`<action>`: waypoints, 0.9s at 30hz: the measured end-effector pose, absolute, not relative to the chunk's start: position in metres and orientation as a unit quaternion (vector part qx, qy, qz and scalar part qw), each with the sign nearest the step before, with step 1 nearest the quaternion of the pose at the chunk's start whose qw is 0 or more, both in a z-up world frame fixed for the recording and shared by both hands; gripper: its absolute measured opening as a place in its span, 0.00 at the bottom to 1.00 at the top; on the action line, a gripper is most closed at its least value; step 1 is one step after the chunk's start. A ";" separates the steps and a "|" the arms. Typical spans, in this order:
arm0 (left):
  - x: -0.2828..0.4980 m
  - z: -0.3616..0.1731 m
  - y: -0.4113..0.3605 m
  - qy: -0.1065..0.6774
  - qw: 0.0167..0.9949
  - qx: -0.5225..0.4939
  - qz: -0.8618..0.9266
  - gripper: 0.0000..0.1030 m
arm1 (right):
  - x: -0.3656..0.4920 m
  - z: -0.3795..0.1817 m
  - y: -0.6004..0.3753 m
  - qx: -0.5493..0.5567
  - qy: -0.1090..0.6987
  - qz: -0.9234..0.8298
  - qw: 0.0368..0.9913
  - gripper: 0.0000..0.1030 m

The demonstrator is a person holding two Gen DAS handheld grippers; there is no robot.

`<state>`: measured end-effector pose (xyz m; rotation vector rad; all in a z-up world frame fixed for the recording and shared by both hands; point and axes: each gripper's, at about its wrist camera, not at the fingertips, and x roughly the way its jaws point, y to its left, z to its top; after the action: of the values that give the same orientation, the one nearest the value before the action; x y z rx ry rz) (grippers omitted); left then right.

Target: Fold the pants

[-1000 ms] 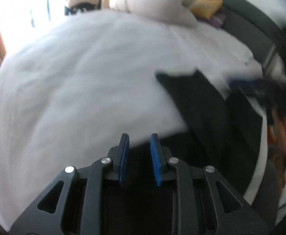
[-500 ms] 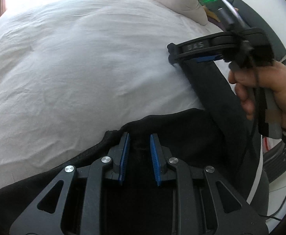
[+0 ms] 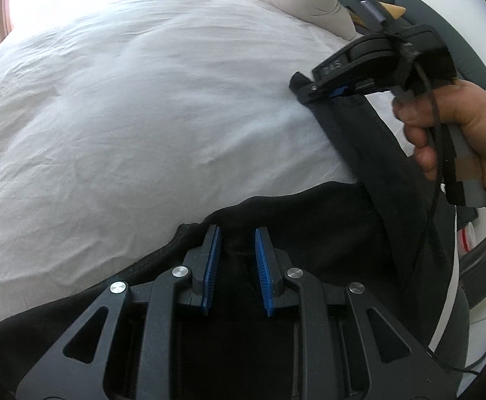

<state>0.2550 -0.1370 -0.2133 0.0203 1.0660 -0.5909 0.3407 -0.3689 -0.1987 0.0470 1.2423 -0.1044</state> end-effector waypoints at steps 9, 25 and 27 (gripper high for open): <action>0.252 -0.211 -0.146 0.502 0.823 0.021 -0.264 0.20 | 0.286 -0.143 -0.406 0.106 0.506 -0.041 0.855 0.13; 0.250 -0.208 -0.167 0.513 0.830 0.039 -0.215 0.20 | 0.069 -0.137 -0.577 0.316 0.359 -0.142 0.867 0.12; 0.249 -0.207 -0.168 0.511 0.832 0.038 -0.210 0.21 | 0.052 -0.152 -0.587 0.331 0.359 -0.157 0.858 0.12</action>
<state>0.2494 -0.1681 -0.2074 0.0798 1.0840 -0.4453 0.0523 -0.5873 -0.1521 0.6960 0.7539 -0.3301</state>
